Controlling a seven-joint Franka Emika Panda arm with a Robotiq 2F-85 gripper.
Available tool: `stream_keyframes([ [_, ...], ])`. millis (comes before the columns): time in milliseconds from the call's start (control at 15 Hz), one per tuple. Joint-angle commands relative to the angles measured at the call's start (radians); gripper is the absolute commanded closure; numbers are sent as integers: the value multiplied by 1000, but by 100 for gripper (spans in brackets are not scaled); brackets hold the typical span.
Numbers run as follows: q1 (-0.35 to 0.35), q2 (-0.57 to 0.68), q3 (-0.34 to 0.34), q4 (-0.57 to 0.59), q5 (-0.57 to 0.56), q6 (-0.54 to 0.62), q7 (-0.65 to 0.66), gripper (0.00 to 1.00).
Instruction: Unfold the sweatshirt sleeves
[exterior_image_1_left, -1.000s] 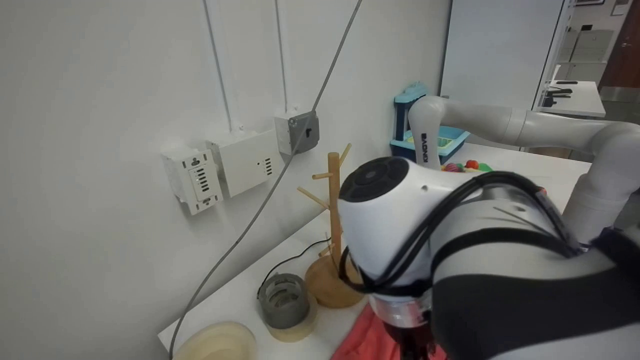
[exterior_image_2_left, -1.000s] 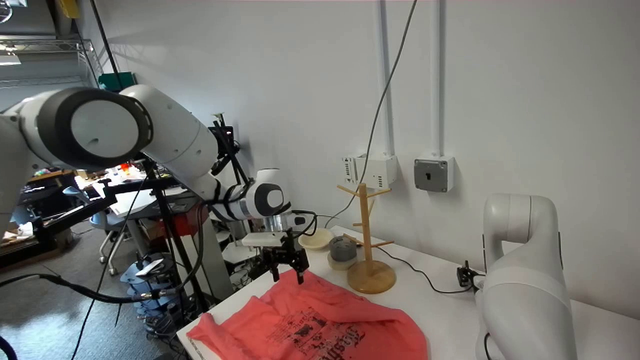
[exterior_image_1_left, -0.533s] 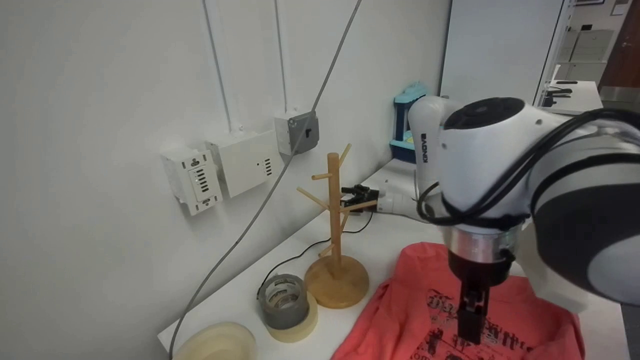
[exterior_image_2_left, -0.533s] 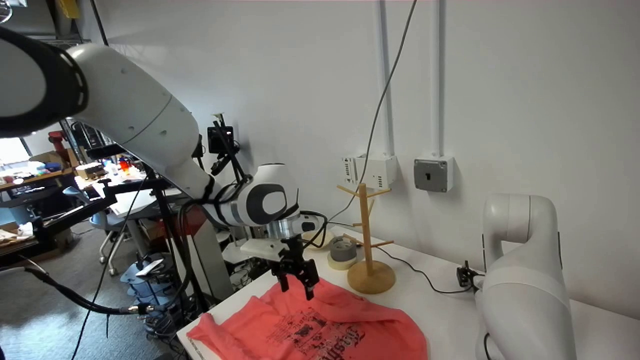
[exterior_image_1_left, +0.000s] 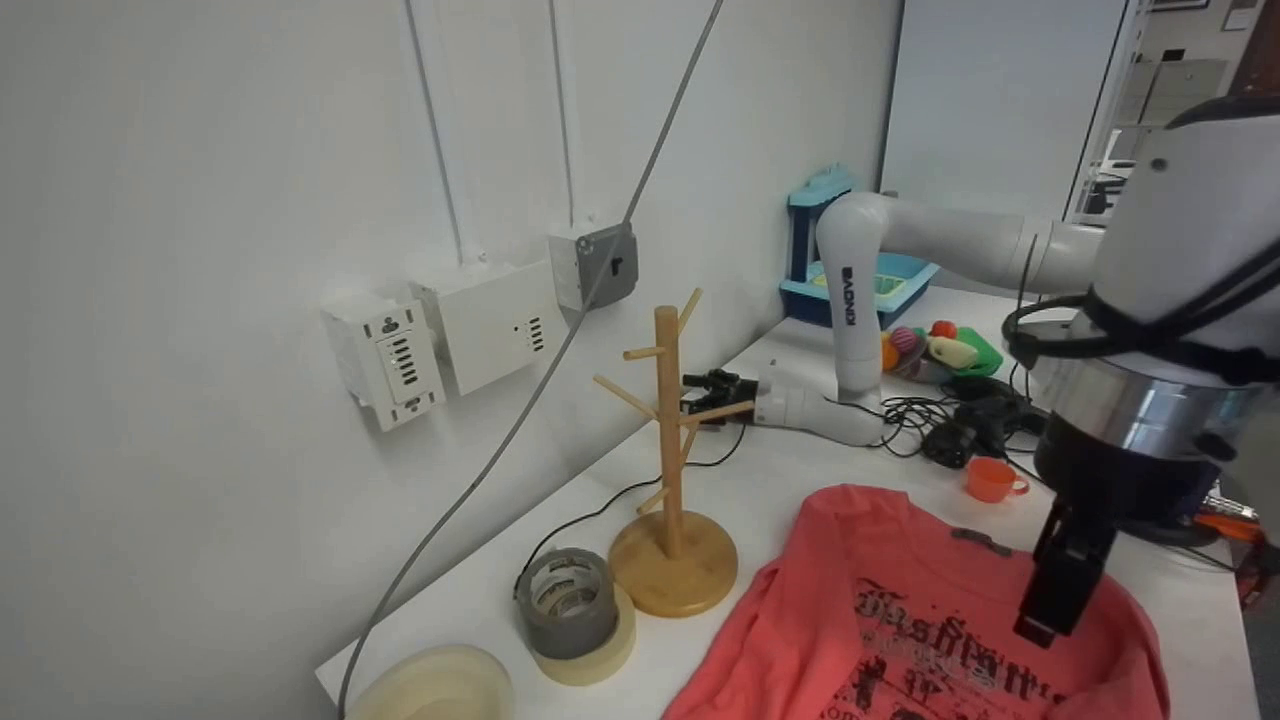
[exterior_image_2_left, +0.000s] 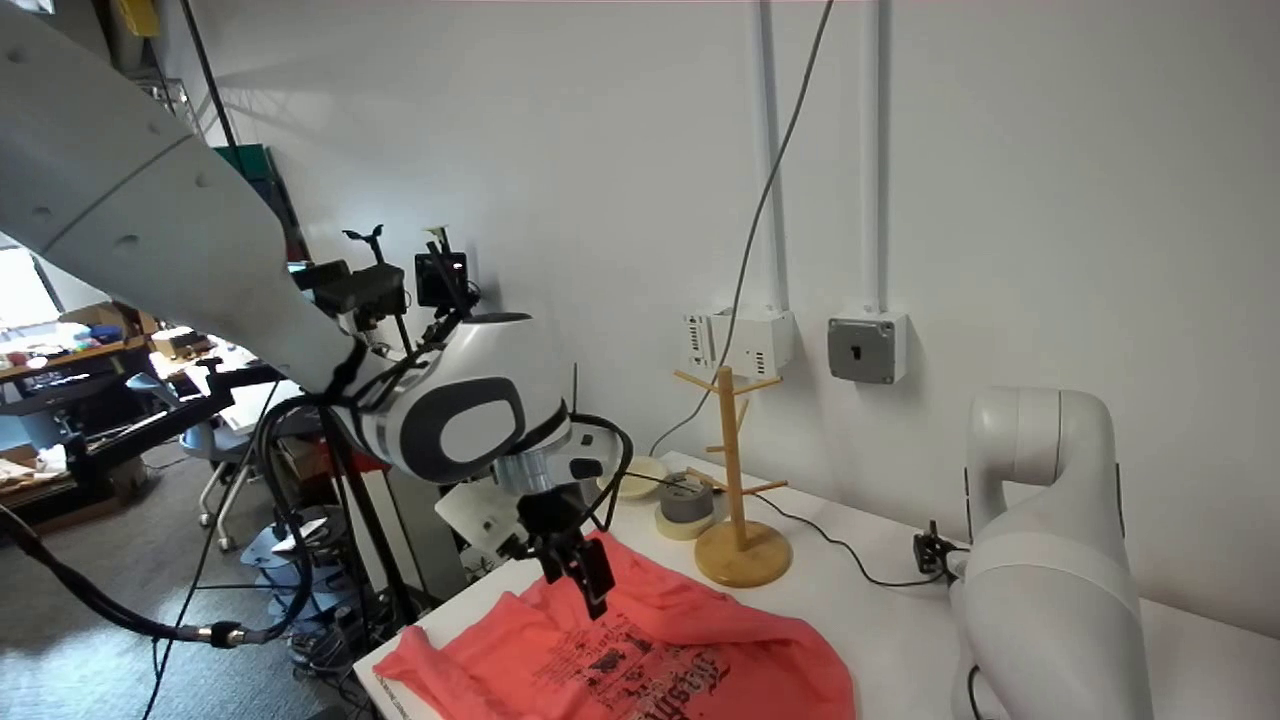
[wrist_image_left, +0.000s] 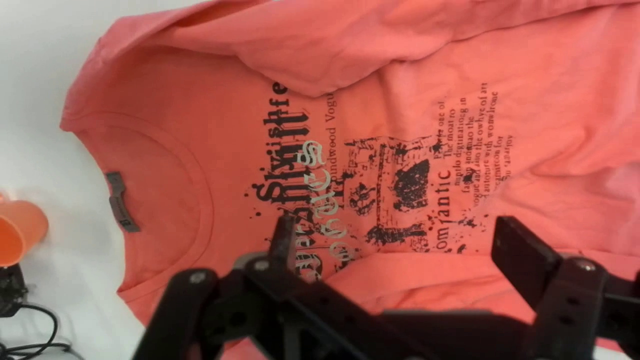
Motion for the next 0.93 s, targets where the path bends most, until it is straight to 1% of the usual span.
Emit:
stream_keyframes([
  [0,-12,-184,29,-170,92,79,-77,0],
  [200,15,-279,41,-253,159,113,-133,0],
  [400,48,-367,37,-326,206,126,-189,0],
  [467,55,-347,32,-280,208,102,-202,0],
  [533,60,-347,26,-261,211,90,-213,0],
  [600,65,-360,22,-262,214,88,-222,0],
  [667,43,-321,42,-258,177,96,-168,0],
  [867,46,-335,40,-253,178,96,-178,0],
])
